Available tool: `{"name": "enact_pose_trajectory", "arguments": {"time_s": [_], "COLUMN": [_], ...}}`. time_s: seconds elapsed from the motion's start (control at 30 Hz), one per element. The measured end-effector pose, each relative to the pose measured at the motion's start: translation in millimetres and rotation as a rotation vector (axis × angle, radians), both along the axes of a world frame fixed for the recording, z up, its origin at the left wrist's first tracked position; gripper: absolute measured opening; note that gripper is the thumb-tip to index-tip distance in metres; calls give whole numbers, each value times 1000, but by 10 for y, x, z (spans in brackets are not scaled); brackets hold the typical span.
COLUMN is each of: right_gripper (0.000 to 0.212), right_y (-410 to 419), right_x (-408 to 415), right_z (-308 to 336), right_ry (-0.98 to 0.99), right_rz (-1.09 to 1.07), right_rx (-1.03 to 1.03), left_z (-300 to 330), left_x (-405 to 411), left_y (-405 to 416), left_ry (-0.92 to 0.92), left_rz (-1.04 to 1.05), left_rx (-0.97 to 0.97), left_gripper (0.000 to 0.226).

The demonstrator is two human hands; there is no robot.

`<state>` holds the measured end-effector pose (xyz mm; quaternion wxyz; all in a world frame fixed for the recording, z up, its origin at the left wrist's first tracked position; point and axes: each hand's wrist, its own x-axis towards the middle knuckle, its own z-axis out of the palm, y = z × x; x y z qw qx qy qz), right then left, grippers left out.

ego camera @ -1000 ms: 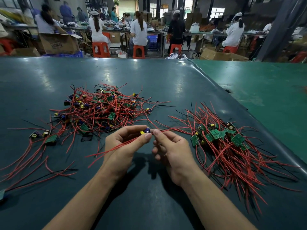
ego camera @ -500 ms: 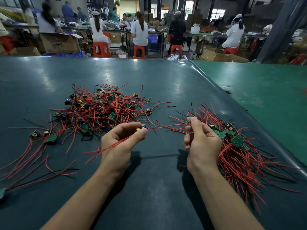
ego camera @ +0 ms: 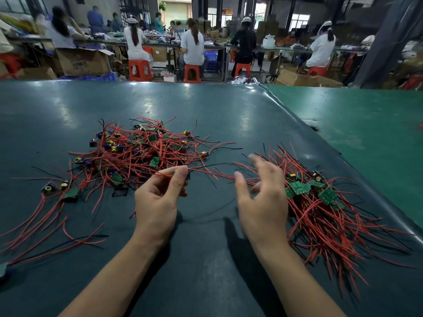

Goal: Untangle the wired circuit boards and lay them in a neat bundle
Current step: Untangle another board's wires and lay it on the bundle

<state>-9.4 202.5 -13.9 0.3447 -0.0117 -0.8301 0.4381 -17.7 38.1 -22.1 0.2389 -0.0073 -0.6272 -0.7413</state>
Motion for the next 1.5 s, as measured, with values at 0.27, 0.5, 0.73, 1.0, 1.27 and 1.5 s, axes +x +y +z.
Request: {"name": "enact_pose_trajectory", "arguments": {"time_s": [0.27,0.5,0.73,1.0,1.27,1.5], "right_gripper": [55,24,14,20,20,52], "right_y": [-102,-144,-131,-23,99,53], "right_x": [40,28,13,-86,-163,-59], "right_z": [27,13,25,35,53,103], "right_ry": [19,-430,-567,-322,-125,-425], "right_rz": [228,657,747,449,286,492], "right_rx": [-350,-724,-882,-837,-1064,-914], "left_z": [117,59,68,88,122,92], "left_x": [8,167,216,173,201,182], "left_y": [-21,130,111,81,23,80], "left_ry": [-86,-349,-336,-347,-295,-217], "left_rz": [-263,-754,-797,-848,-931,-693], "left_rx": [401,148,51,-6,-119,55], "left_gripper": [17,34,29,27,33,27]}}
